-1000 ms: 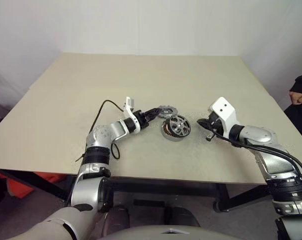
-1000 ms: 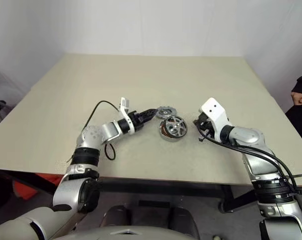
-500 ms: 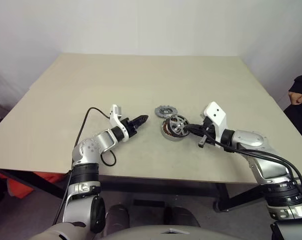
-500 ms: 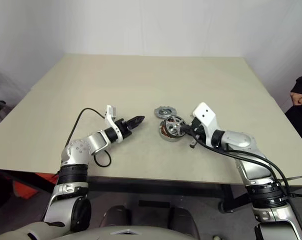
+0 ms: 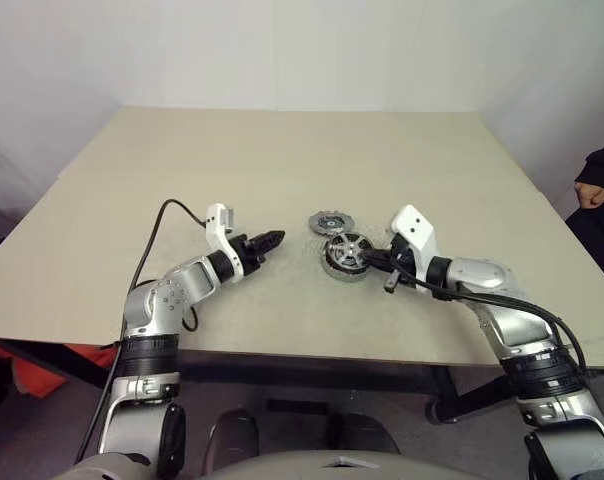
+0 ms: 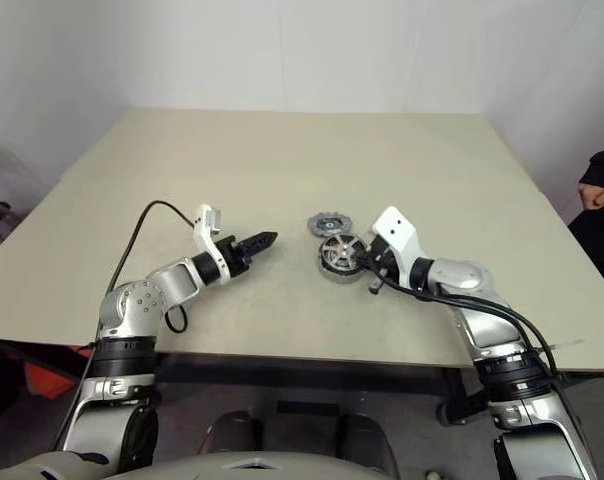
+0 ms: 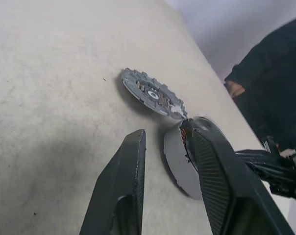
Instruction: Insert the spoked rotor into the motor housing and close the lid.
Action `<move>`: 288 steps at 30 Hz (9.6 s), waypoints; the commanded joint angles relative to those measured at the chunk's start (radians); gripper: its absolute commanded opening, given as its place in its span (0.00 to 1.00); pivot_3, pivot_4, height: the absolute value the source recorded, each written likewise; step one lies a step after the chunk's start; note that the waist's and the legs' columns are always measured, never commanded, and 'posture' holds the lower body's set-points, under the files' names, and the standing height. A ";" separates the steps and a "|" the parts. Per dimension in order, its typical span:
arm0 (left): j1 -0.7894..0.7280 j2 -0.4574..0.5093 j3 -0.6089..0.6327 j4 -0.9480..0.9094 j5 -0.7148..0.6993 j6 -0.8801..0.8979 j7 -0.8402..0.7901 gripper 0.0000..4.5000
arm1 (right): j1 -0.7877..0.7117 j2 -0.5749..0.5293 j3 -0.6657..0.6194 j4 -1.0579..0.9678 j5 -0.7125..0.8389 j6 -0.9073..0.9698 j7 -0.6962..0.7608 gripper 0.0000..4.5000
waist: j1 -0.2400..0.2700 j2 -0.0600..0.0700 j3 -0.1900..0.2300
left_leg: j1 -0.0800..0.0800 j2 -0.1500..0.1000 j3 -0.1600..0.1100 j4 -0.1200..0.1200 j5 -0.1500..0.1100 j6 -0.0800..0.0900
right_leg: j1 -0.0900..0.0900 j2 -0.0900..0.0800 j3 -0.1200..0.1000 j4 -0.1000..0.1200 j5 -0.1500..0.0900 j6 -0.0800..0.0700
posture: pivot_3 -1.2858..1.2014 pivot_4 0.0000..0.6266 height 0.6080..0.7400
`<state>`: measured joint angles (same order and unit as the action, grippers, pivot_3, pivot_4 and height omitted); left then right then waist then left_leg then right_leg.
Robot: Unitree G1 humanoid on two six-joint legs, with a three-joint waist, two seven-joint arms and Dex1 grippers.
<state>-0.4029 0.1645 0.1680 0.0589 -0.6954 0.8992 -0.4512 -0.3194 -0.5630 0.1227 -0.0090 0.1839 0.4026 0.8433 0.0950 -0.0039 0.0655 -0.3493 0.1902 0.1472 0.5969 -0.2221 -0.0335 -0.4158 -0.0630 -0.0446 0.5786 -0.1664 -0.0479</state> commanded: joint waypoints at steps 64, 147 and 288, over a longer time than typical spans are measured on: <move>-0.013 0.117 -0.358 -0.022 0.560 -0.685 -0.207 0.37 | -0.799 -0.119 0.469 0.909 -0.656 -1.174 0.367 0.41 | -0.018 0.001 -0.001 | -0.004 0.002 0.002 0.008 0.001 0.000 | -0.009 0.000 0.002 0.012 0.004 -0.009 | 0.52 0.00 1.00; 0.140 0.204 -0.261 -0.124 0.594 -0.687 -0.099 0.37 | -0.617 0.055 0.278 0.349 -0.378 -0.126 0.646 0.00 | -0.025 0.001 0.000 | -0.018 0.013 0.001 0.017 0.004 -0.005 | -0.023 0.005 -0.006 0.030 -0.001 -0.019 | 0.52 0.00 1.00; 0.128 0.251 -0.222 -0.133 0.546 -0.649 -0.154 0.37 | -0.411 0.521 -0.183 0.191 0.366 0.351 -0.332 1.00 | 0.026 0.010 0.000 | 0.000 0.017 -0.001 -0.022 0.034 -0.037 | 0.011 -0.002 -0.020 0.062 -0.068 -0.015 | 0.52 0.00 1.00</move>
<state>-0.2586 0.4077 -0.0781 -0.0486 -0.1361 0.2509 -0.6071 -0.7268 -0.0369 -0.0947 0.2161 0.5828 0.8265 0.4721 0.1213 0.0061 0.0651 -0.3497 0.2070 0.1459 0.5747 -0.1885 -0.0705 -0.4053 -0.0653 -0.0648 0.6402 -0.2348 -0.0633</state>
